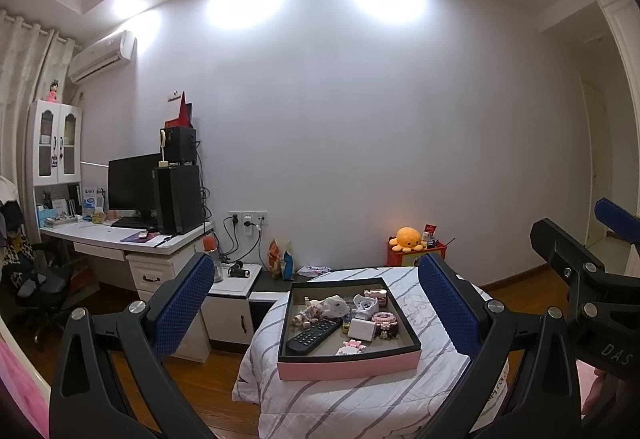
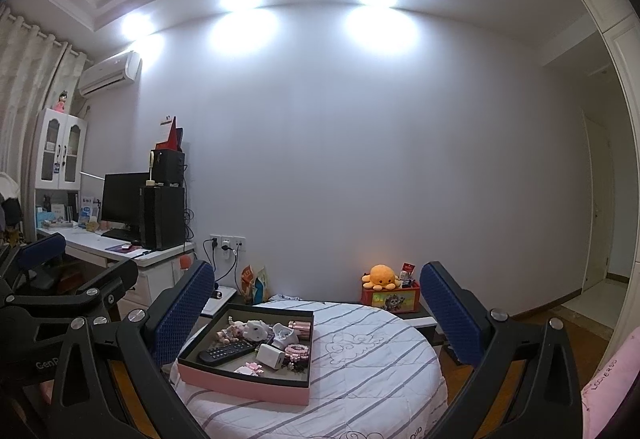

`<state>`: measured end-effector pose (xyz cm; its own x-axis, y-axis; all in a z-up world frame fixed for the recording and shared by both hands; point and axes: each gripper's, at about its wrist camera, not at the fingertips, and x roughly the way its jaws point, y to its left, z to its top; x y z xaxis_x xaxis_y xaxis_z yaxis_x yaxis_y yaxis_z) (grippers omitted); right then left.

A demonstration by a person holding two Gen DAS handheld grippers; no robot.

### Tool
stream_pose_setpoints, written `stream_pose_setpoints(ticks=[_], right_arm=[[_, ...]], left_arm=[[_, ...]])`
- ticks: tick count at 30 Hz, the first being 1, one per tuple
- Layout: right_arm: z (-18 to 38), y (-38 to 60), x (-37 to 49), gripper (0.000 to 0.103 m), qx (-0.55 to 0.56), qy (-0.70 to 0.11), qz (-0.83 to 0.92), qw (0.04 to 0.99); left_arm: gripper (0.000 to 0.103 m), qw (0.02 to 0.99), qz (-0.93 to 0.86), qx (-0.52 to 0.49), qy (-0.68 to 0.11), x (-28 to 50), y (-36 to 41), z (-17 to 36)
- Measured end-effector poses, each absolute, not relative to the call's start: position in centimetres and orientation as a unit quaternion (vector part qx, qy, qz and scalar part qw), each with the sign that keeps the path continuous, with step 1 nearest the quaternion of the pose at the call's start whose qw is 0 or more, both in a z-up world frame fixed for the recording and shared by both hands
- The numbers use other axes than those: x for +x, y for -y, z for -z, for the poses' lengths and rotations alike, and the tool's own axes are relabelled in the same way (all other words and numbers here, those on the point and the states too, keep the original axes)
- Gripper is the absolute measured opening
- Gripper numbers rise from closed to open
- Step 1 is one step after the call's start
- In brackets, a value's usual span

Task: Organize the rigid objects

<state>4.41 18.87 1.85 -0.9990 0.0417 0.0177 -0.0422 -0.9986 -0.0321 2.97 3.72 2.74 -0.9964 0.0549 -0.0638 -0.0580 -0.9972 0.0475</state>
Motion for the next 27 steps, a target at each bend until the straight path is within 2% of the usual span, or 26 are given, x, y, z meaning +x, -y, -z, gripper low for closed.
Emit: stream_pose_setpoints(ticks=[27], right_arm=[[-1.92,-18.62,4.41,0.103,0.004,0.020,-1.000,0.020]], left_arm=[[0.103,0.023,-0.999,-0.029,-0.029,2.84,-3.76,-2.65]])
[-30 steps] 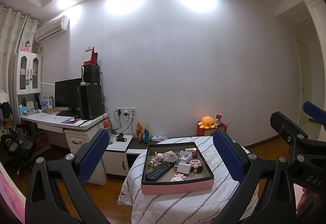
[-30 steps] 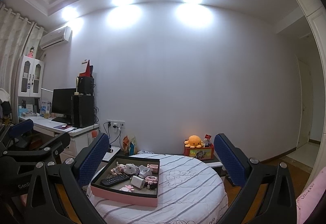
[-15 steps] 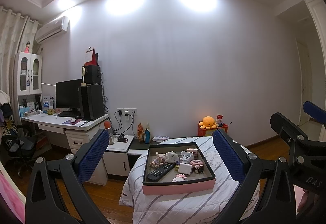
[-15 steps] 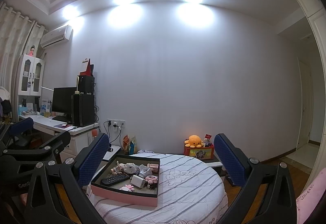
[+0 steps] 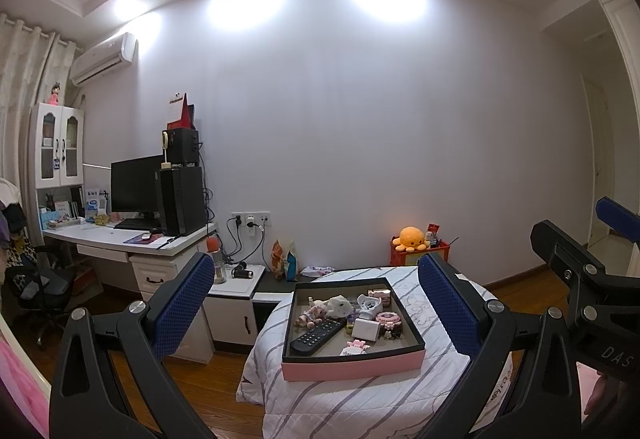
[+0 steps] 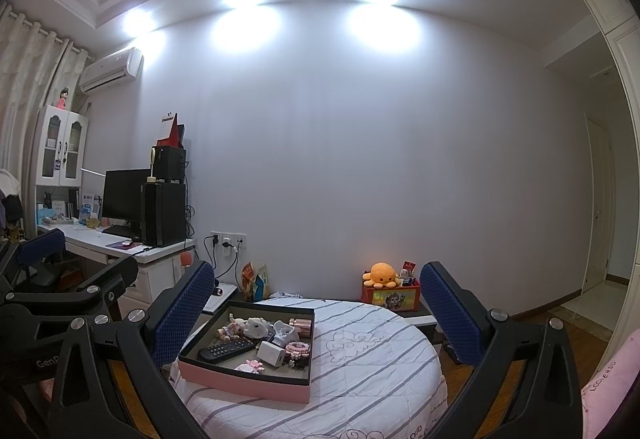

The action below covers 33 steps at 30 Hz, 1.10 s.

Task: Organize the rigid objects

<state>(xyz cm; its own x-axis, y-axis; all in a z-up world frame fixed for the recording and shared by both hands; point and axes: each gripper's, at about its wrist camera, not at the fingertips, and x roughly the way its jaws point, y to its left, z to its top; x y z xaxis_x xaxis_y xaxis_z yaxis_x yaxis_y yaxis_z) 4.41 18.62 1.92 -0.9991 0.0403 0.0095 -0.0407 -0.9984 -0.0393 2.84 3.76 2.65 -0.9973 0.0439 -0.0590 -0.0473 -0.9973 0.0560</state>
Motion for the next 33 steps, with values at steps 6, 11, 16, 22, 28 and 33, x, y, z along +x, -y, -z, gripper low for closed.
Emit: stream_pose_setpoints(ticks=[6,11,16,22,28,33], right_arm=[[-1.9,-18.6,4.3,0.103,0.005,0.020,-1.000,0.019],[-1.9,-18.7,4.1,0.103,0.005,0.020,-1.000,0.017],[-2.0,-18.6,4.0,0.103,0.007,0.020,-1.000,0.013],[-1.9,-18.1,4.0,0.103,0.009,0.023,-1.000,0.007],[-2.0,-18.1,4.1,0.103,0.010,0.026,-1.000,0.008],[-2.0,-18.1,4.1,0.103,0.008,0.025,-1.000,0.007]], left_arm=[[0.103,0.018,-0.999,-0.024,-0.029,3.2,-3.6,-2.7],[0.103,0.015,-0.999,-0.023,-0.028,3.3,-3.5,-2.6],[0.103,0.005,-0.999,-0.021,-0.025,3.5,-3.0,-2.8],[0.103,0.000,-0.999,-0.018,-0.027,3.8,-2.4,-3.0],[0.103,0.003,-1.000,-0.019,-0.024,3.9,-2.3,-3.0],[0.103,0.002,-0.999,-0.020,-0.026,3.9,-2.3,-3.0]])
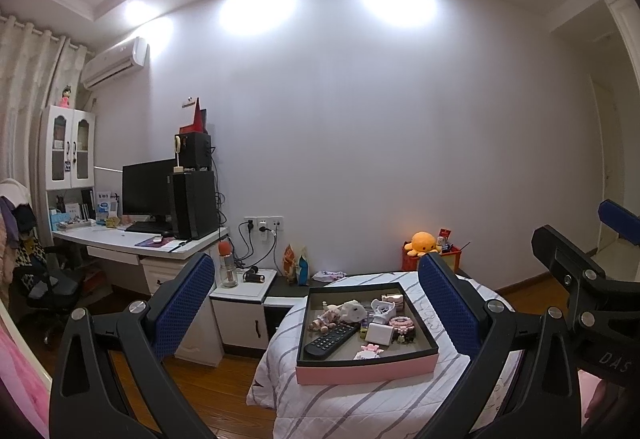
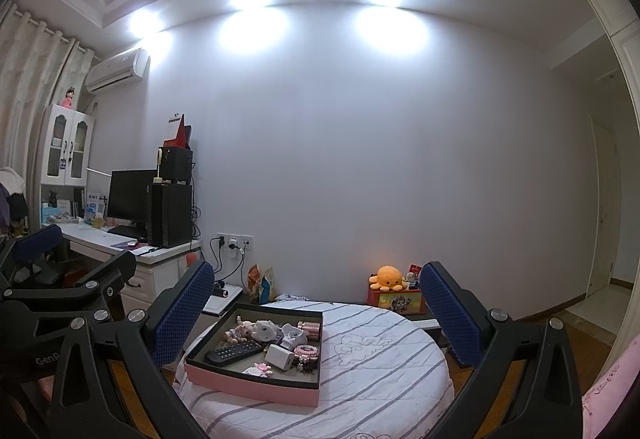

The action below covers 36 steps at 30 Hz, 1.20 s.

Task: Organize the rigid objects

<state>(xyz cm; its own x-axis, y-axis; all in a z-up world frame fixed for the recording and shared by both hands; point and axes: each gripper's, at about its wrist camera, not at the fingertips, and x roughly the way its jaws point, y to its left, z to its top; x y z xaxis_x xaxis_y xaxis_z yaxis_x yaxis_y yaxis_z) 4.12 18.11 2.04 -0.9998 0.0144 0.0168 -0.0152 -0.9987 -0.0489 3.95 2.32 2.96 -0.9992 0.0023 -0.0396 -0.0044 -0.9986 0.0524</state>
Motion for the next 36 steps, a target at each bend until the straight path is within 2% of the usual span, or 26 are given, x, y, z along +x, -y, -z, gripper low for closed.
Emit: stream_pose_setpoints(ticks=[36], right_arm=[[-2.29,-18.04,3.86,0.103,0.001,0.028,-1.000,0.011]], left_arm=[[0.103,0.001,-0.999,-0.013,-0.039,3.22,-3.17,-3.05]])
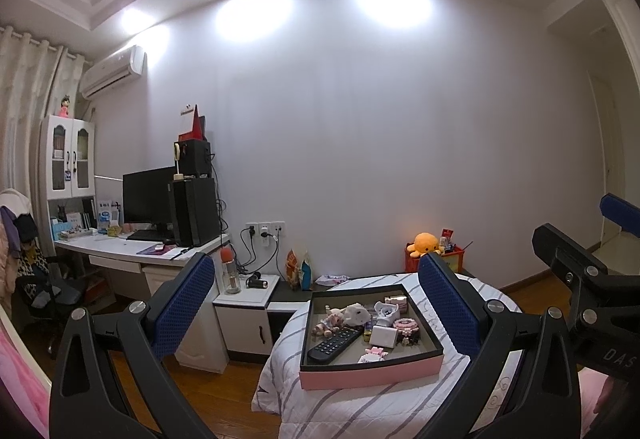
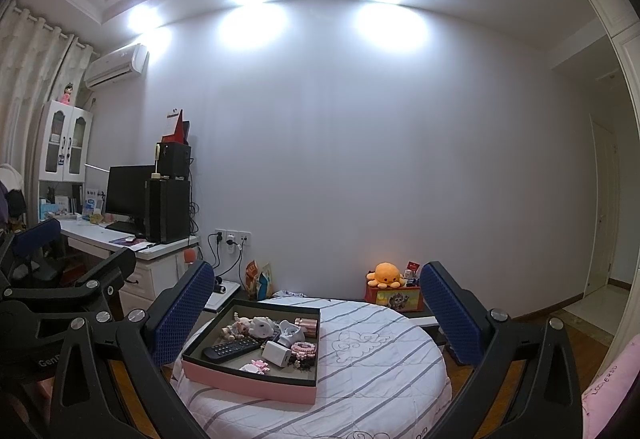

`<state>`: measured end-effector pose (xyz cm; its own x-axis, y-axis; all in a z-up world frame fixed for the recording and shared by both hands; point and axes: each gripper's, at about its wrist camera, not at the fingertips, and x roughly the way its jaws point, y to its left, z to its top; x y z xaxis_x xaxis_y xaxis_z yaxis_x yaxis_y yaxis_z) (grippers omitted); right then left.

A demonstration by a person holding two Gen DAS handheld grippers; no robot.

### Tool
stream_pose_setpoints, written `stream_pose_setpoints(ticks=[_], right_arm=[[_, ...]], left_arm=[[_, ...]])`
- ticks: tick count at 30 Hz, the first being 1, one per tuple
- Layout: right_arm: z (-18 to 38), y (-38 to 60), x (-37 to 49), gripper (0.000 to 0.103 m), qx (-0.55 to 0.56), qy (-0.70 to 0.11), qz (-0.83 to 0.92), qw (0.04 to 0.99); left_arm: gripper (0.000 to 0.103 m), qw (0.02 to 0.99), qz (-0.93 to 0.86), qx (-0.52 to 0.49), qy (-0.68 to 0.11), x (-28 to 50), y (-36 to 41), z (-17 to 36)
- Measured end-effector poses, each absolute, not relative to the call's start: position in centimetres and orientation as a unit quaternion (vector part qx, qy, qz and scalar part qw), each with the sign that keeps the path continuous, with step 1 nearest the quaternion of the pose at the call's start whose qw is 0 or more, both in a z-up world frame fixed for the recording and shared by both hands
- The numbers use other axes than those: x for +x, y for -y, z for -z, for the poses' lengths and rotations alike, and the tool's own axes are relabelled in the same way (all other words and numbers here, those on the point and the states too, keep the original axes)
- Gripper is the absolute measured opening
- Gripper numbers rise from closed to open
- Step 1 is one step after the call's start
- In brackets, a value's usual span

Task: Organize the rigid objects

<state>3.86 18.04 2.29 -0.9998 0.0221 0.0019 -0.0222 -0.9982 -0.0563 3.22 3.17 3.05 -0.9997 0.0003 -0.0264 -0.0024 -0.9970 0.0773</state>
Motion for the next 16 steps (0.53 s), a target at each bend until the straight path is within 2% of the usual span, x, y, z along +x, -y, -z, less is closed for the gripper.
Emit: stream_pose_setpoints(ticks=[16], right_arm=[[-2.12,-17.76,3.86,0.103,-0.003,0.028,-1.000,0.011]], left_arm=[[0.103,0.001,-0.999,-0.016,-0.037,3.21,-3.11,-3.11]])
